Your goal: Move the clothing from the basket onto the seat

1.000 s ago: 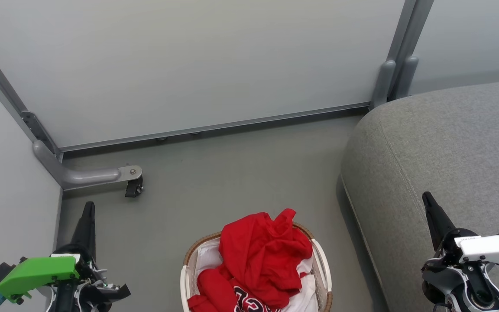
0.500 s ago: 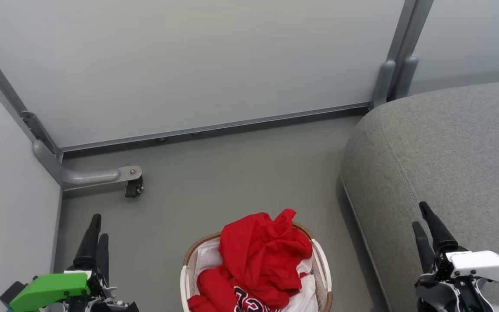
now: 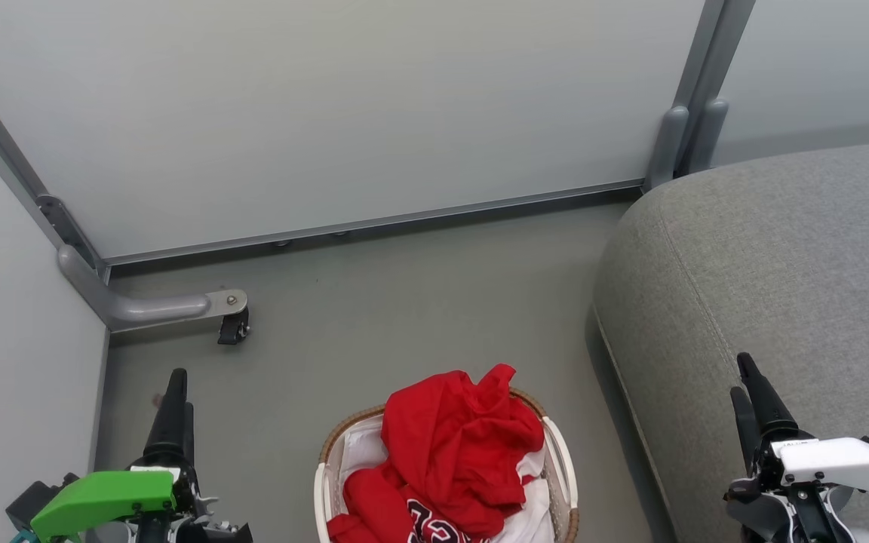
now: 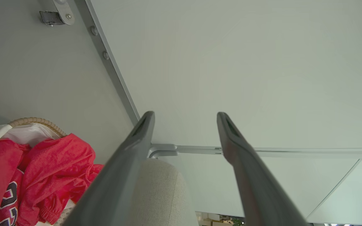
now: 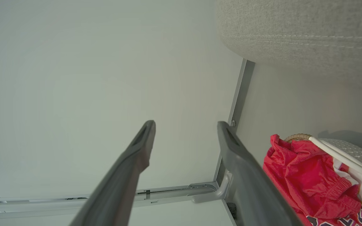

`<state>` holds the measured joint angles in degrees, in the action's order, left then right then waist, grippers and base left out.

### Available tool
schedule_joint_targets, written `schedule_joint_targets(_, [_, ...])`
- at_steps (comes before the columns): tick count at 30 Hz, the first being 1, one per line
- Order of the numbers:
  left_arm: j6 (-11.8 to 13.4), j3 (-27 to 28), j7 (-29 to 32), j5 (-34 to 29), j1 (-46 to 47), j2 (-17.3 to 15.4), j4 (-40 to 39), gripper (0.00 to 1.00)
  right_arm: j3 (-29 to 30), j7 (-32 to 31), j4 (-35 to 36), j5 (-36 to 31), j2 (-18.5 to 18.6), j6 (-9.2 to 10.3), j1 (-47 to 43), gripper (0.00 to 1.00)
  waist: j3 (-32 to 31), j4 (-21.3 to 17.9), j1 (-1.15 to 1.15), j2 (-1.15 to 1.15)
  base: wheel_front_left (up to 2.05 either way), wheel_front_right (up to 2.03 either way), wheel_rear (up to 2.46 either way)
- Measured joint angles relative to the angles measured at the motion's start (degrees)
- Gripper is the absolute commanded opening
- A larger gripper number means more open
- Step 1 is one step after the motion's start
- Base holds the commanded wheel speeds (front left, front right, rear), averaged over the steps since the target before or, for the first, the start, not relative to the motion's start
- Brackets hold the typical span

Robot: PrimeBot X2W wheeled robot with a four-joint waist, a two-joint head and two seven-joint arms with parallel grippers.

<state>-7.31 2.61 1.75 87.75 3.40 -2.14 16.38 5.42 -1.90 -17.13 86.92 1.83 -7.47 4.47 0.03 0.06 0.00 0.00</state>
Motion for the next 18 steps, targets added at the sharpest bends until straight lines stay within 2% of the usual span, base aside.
schedule_joint_targets(7, [0.00, -0.48, -1.68, -6.70, -0.08, -0.03, -1.24, 1.00, 0.73, 1.70, 1.27, -6.48, 0.05, 0.00, -0.04, 1.00, -0.13, 0.04, 0.00, 0.00, 0.00, 0.00, 0.00])
schedule_joint_targets(18, [0.58, -1.54, -4.00, -19.87, -0.09, -0.08, -3.19, 1.00, 1.04, 4.03, 3.02, -20.82, 0.20, 0.00, -0.41, 1.00, -0.42, 0.20, 0.00, 0.00, 0.00, 0.00, 0.00])
